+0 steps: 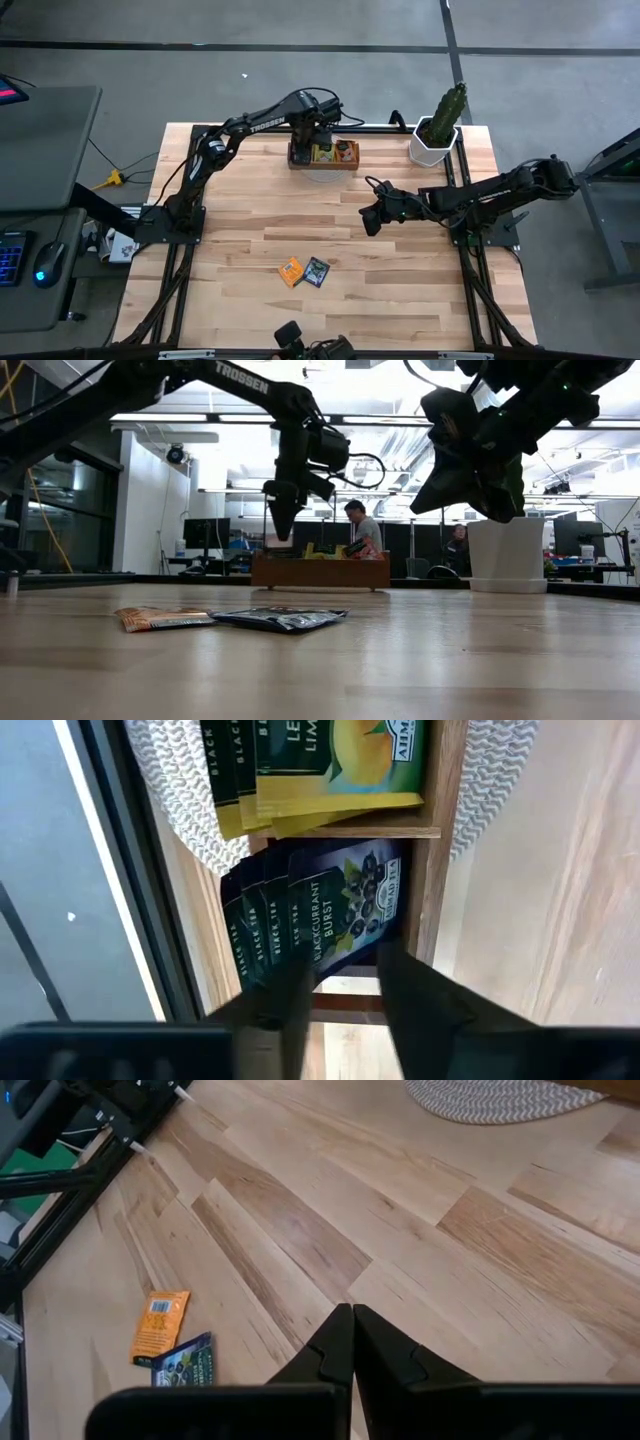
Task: Pick & Place Tea
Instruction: Put the right purple tea bag in the left compartment of the organizer, then put the purple tea bag in the left compartment of the organizer
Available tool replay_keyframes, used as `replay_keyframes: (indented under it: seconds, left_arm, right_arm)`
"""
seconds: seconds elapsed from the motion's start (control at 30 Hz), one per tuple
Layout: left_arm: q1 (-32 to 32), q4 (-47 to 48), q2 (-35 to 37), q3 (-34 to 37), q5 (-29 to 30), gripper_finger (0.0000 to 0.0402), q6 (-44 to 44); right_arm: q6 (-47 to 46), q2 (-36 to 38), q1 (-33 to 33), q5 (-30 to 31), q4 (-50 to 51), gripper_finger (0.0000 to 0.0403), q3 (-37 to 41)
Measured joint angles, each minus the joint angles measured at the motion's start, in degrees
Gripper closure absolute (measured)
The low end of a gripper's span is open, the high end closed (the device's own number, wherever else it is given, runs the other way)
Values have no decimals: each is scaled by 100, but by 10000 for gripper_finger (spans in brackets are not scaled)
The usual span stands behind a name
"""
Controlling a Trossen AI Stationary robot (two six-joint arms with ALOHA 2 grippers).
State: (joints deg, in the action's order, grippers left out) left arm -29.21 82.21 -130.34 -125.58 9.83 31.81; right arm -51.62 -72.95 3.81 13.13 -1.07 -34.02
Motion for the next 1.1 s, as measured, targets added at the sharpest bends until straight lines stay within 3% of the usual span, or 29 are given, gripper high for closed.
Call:
replay_keyframes:
  seconds: [0.17,0.3,0.37,0.6,0.9,1.1]
  left_arm:
    - [0,49,0,-94,197,239,338]
    - [-4,295,29,-699,534,221,438]
    - [-4,368,87,-956,409,219,437]
    - [60,408,1176,-721,-766,218,246]
    - [483,641,2386,-720,-782,218,-635]
    - [1137,675,2847,-656,-736,218,-1294]
  right_arm:
    - [11,0,0,0,15,394,0]
    - [61,0,0,-3,56,399,0]
    - [67,0,0,-54,89,401,0]
    - [572,1,94,-480,132,401,0]
    - [1014,2,519,-454,114,401,0]
    - [1001,2,817,-413,97,401,0]
